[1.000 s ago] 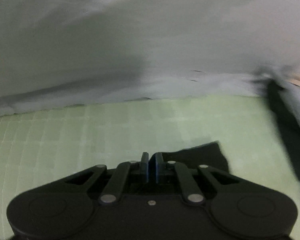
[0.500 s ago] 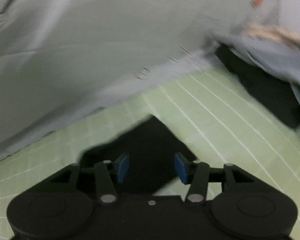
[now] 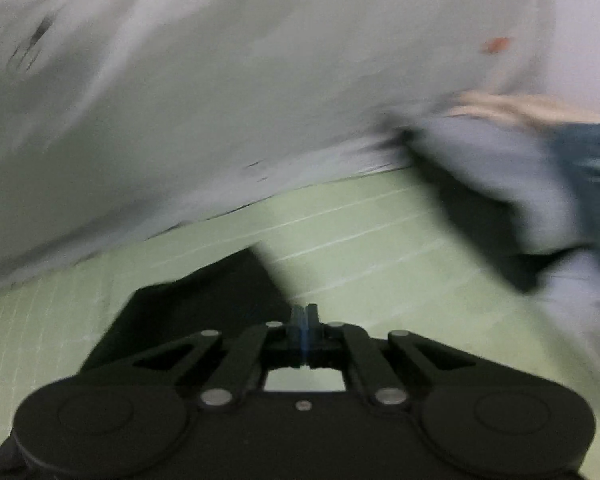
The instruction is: Fold clothes
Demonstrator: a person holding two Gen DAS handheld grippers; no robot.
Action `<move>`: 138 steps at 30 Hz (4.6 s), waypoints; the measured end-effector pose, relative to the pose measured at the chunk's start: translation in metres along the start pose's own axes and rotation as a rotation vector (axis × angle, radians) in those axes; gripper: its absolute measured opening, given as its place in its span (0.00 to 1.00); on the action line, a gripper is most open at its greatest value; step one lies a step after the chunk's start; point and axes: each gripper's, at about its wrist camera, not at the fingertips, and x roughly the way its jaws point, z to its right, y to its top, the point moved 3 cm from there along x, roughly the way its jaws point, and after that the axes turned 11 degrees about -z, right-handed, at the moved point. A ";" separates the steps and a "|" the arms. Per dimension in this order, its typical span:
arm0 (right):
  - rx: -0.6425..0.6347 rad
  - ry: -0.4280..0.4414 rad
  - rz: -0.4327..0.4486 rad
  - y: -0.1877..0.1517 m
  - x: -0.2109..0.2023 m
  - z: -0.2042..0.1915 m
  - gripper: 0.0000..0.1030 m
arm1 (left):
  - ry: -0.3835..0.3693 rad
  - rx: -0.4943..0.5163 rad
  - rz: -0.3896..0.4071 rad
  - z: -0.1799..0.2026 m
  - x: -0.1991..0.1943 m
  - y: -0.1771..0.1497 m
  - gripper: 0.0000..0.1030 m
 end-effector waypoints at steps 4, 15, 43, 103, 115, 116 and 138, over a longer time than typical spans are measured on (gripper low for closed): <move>0.056 0.018 -0.076 -0.005 0.016 0.019 0.12 | -0.009 -0.006 -0.004 -0.001 0.001 -0.005 1.00; -0.044 0.043 -0.081 0.002 0.069 -0.040 0.83 | -0.022 -0.030 -0.010 0.001 0.001 -0.014 1.00; 0.054 -0.297 -0.150 -0.085 -0.053 0.058 0.73 | -0.074 -0.068 0.110 -0.067 -0.027 -0.011 1.00; 0.152 -0.020 0.124 -0.031 -0.059 -0.133 0.03 | -0.025 -0.289 0.376 -0.186 -0.024 0.110 0.11; 0.017 -0.023 0.036 -0.035 -0.011 -0.151 0.43 | 0.017 -0.418 0.369 -0.217 -0.034 0.095 0.65; 0.014 -0.043 0.019 -0.044 -0.010 -0.144 0.43 | 0.006 -0.409 0.362 -0.214 -0.035 0.091 0.69; -0.279 -0.137 -0.010 -0.014 0.017 -0.126 0.04 | 0.142 -0.235 0.217 -0.153 -0.002 0.079 0.87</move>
